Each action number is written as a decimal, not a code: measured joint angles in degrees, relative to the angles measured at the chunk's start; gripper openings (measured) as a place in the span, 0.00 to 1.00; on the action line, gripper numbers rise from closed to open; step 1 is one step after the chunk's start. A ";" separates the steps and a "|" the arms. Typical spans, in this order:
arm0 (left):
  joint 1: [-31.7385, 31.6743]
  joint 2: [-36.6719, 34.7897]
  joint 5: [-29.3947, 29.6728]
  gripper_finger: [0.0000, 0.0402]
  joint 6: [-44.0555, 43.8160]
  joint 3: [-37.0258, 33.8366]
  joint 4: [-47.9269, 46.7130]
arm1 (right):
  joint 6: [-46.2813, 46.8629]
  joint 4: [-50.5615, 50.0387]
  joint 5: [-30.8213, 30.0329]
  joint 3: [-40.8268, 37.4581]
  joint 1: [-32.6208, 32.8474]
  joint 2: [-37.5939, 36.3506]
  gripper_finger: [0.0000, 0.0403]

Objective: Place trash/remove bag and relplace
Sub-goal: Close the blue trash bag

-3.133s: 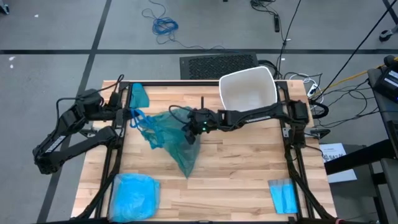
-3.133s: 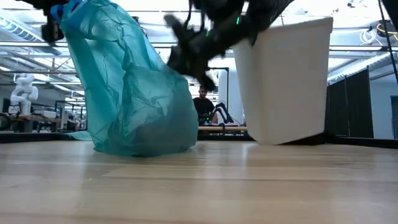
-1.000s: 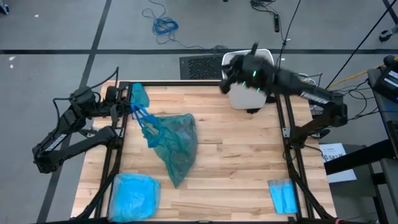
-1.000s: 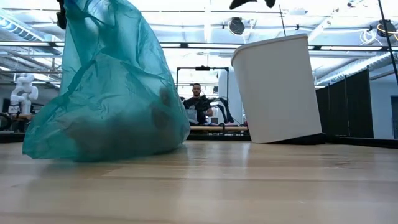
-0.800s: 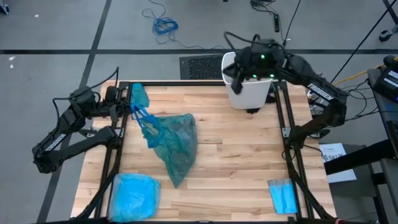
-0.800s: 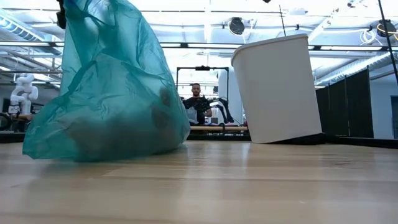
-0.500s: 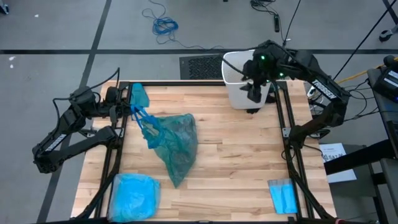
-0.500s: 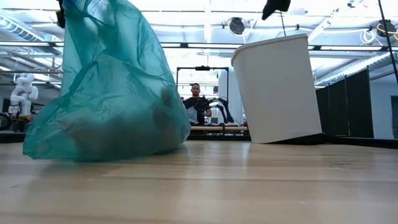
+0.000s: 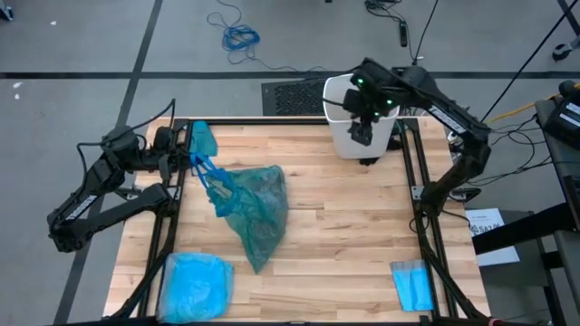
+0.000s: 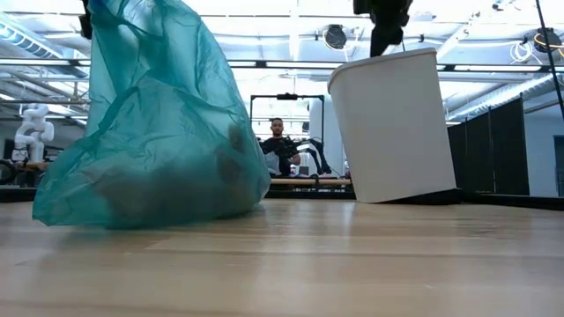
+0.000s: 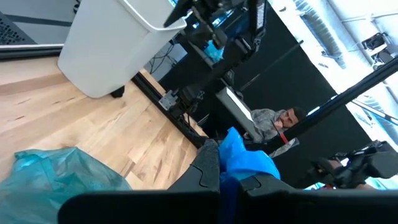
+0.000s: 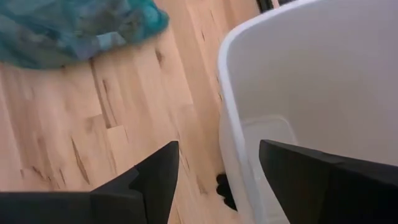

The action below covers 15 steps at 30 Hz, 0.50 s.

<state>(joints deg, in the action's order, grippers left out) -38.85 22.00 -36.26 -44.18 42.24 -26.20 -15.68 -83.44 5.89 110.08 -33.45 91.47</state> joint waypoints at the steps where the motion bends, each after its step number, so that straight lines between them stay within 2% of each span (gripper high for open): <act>1: 0.00 0.00 -0.01 0.00 0.00 0.00 -0.01 | 0.53 0.13 -0.33 0.00 -0.35 0.83 0.53; 3: -0.01 0.00 -0.01 0.00 0.12 0.00 -0.03 | 2.12 0.25 -2.73 0.00 -1.08 2.72 0.49; 5: -0.02 0.00 -0.12 0.00 0.32 0.00 -0.04 | 2.92 0.38 -3.87 -0.02 -1.66 4.30 0.40; 9: 0.00 0.00 -0.23 0.00 1.04 0.00 -0.07 | 2.94 0.45 -2.91 -0.02 -1.49 5.62 0.08; 10: 0.00 0.00 -0.24 0.00 1.07 0.00 -0.13 | 3.17 0.40 -2.37 -0.02 -1.09 5.70 0.05; 15: -0.01 0.00 -0.20 0.00 1.03 0.00 -0.21 | 7.77 -0.78 -2.49 -0.07 3.89 2.95 0.01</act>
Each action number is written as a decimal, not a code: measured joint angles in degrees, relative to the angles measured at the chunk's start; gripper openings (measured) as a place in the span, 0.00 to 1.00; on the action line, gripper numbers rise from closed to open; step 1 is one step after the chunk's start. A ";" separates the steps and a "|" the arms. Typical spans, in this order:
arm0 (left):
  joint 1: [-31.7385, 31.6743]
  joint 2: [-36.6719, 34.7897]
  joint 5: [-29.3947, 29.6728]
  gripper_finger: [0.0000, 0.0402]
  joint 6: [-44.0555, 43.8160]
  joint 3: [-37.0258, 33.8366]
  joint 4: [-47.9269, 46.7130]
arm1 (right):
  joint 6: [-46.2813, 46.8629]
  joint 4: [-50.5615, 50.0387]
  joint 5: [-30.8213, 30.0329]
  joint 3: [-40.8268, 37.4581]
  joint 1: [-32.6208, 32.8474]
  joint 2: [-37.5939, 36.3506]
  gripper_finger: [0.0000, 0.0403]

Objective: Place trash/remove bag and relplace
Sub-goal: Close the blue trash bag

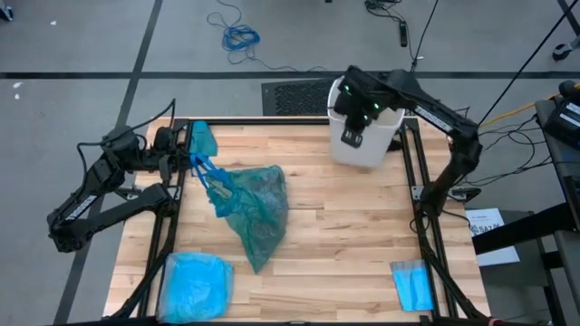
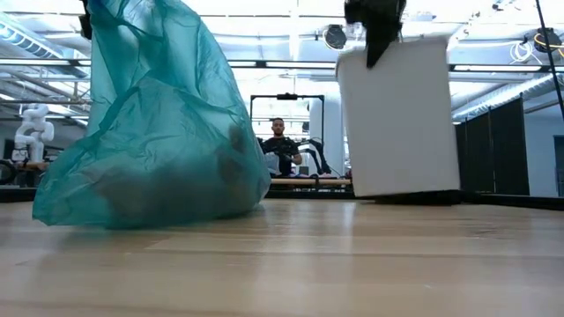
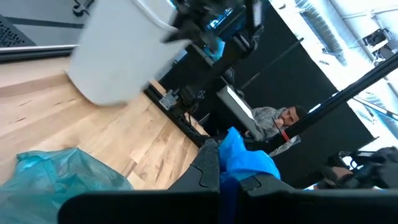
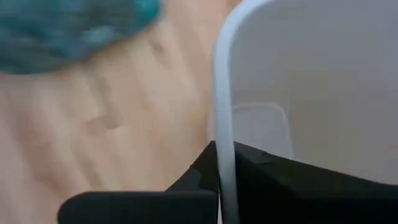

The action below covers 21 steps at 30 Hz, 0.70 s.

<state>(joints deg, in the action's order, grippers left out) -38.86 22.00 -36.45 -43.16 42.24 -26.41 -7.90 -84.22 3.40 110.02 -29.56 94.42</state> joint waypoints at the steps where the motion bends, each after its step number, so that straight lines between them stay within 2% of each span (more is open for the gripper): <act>1: 0.00 0.00 0.01 0.00 0.00 0.00 0.00 | 1.40 -0.51 0.40 0.00 1.96 -1.25 0.00; 6: -0.01 0.00 0.05 0.00 -0.47 0.00 0.02 | 11.24 -4.05 2.02 -0.01 14.74 -7.41 0.00; 10: -0.01 0.02 0.46 0.00 -1.42 0.00 0.17 | 24.65 -5.26 -6.58 -4.63 30.57 -12.74 0.00; 13: 0.00 0.02 1.03 0.00 -1.80 0.00 0.18 | 38.83 -5.68 -12.77 -11.94 43.51 -15.82 0.00; 16: 0.00 0.02 1.38 0.00 -3.06 0.00 0.20 | 54.01 -4.26 -16.36 -18.66 55.89 -17.51 0.00; 21: -0.02 0.00 2.22 0.00 -4.41 0.00 0.21 | 72.75 -1.97 -23.64 -23.62 70.36 -16.53 0.00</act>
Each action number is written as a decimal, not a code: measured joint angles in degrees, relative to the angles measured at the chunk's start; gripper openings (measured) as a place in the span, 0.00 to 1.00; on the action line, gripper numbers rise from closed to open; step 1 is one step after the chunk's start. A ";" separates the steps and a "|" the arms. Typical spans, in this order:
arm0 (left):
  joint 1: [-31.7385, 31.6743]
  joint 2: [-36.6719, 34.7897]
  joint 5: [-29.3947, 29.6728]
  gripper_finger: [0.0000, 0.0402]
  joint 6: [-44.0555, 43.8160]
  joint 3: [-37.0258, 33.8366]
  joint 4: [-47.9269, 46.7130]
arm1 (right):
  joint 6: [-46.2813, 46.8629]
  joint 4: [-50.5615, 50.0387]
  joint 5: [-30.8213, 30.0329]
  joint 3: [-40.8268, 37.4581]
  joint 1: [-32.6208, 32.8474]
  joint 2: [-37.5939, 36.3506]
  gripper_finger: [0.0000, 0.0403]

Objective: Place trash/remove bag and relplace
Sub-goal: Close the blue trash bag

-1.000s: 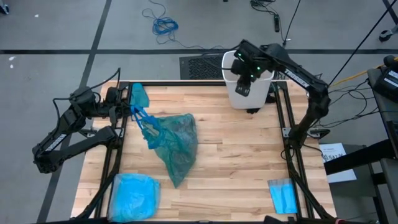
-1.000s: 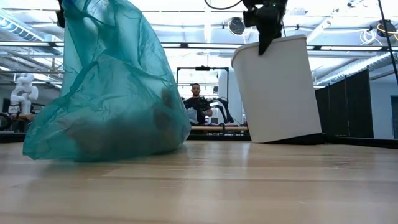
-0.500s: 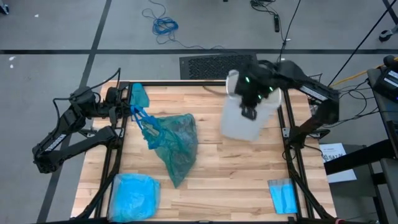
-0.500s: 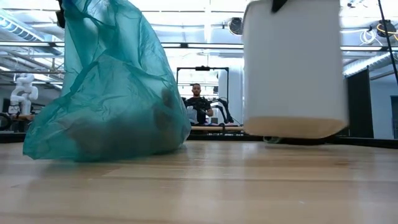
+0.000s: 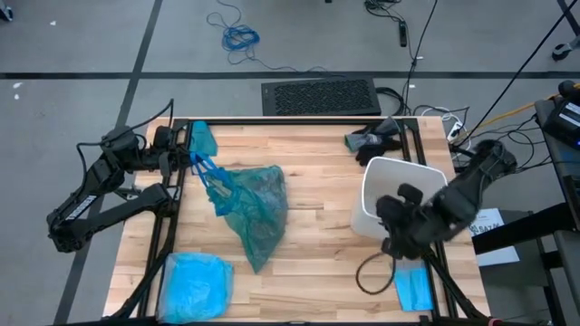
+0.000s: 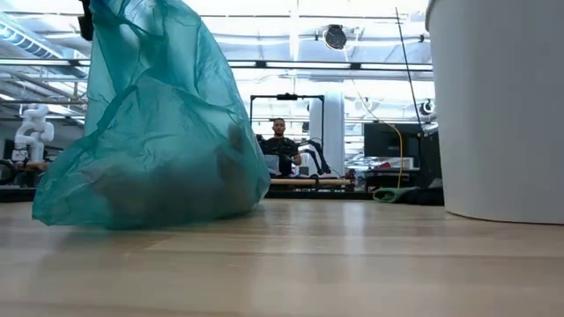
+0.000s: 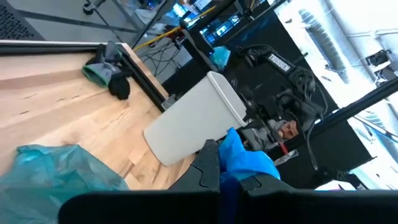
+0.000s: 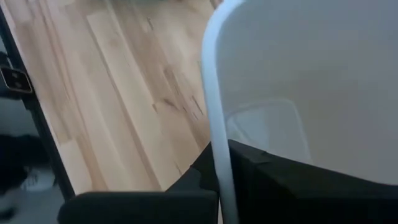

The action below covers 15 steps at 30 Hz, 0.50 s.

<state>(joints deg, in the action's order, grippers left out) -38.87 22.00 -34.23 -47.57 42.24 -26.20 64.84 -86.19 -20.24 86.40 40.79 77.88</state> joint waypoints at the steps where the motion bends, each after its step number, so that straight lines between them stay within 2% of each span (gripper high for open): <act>1: 0.01 0.02 0.01 0.00 -0.04 0.00 -0.03 | 2.19 -0.11 -1.10 -0.05 1.51 0.54 0.00; 5: 0.00 0.00 0.23 0.00 -0.11 0.00 -0.02 | 6.81 0.29 -4.13 -0.09 3.83 1.24 0.00; 9: 0.00 0.02 0.25 0.00 -0.09 0.00 -0.21 | 7.25 2.02 -4.64 0.47 4.05 1.16 0.03; 11: 0.02 0.01 0.25 0.00 -0.08 0.00 -0.24 | 5.45 5.82 -3.54 1.23 4.10 1.27 0.09; 15: 0.00 0.02 0.25 0.00 -0.09 0.00 -0.24 | 2.48 10.13 -4.20 2.87 4.11 1.18 0.27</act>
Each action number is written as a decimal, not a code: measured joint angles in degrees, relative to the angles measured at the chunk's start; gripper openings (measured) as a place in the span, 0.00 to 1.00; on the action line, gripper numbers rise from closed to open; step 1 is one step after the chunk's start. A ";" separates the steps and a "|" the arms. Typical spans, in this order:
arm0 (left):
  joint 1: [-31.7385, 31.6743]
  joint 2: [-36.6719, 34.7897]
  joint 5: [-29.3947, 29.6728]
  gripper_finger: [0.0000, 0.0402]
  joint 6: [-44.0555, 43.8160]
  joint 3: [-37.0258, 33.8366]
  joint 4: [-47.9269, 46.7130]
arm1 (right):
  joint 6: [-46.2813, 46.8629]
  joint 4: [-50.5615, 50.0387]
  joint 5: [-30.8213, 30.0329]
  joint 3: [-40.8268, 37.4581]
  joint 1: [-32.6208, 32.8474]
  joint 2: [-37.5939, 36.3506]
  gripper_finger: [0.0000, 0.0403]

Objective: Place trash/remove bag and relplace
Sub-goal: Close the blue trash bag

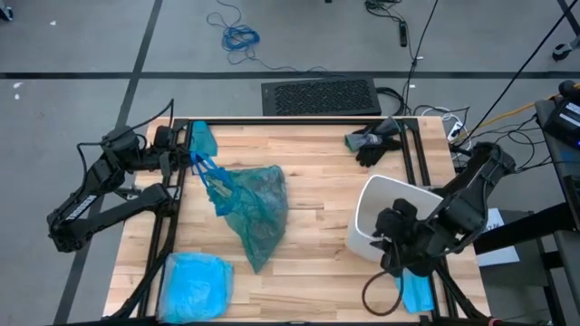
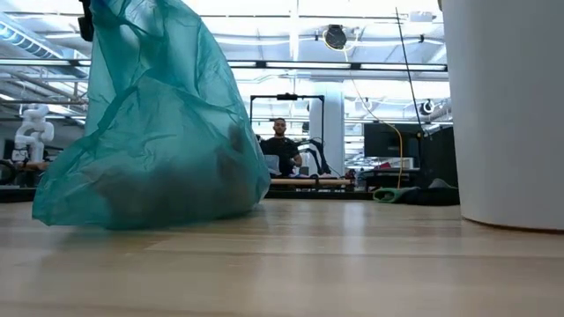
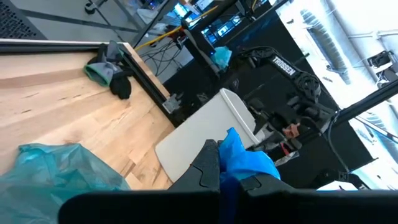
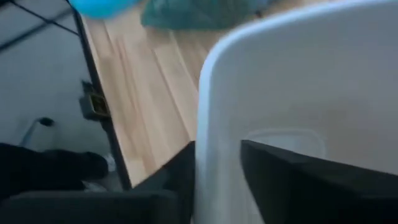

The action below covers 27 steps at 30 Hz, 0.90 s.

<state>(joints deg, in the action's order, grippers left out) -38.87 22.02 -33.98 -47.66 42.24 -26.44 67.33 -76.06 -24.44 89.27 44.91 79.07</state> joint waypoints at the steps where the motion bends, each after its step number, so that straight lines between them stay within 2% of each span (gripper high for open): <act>1: 0.00 0.00 0.00 0.00 0.00 0.00 0.00 | -0.11 0.44 -0.32 0.49 0.00 0.00 0.32; 5: 0.00 -0.01 0.00 0.00 -0.09 0.00 0.00 | 0.10 1.06 -5.19 3.91 0.05 -0.04 0.47; 8: 0.02 0.00 0.00 0.00 -0.52 0.00 0.00 | -0.81 2.29 -9.73 6.72 0.31 -0.04 0.52; 13: 0.01 0.00 -0.01 0.00 0.09 0.00 0.90 | -7.63 3.76 -22.05 11.93 -1.69 -0.04 0.51; 16: 0.01 0.00 0.07 0.00 0.65 0.00 3.89 | -14.30 1.80 -25.82 14.83 -8.72 -0.09 0.46; 19: 0.00 0.00 0.15 0.00 1.51 0.00 7.36 | -23.46 3.00 -20.33 17.13 -20.23 -0.09 0.35; 24: 0.02 0.00 0.20 0.00 3.05 0.00 9.59 | -42.32 15.66 -2.56 17.27 -38.87 0.52 0.06; 27: 0.01 0.00 0.41 0.00 3.26 0.00 10.10 | -47.41 20.55 6.99 17.30 -48.49 2.49 0.03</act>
<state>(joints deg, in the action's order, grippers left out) -38.86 22.02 -33.56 -44.40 42.24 -16.34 19.92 -55.51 -17.45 106.56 -3.58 81.56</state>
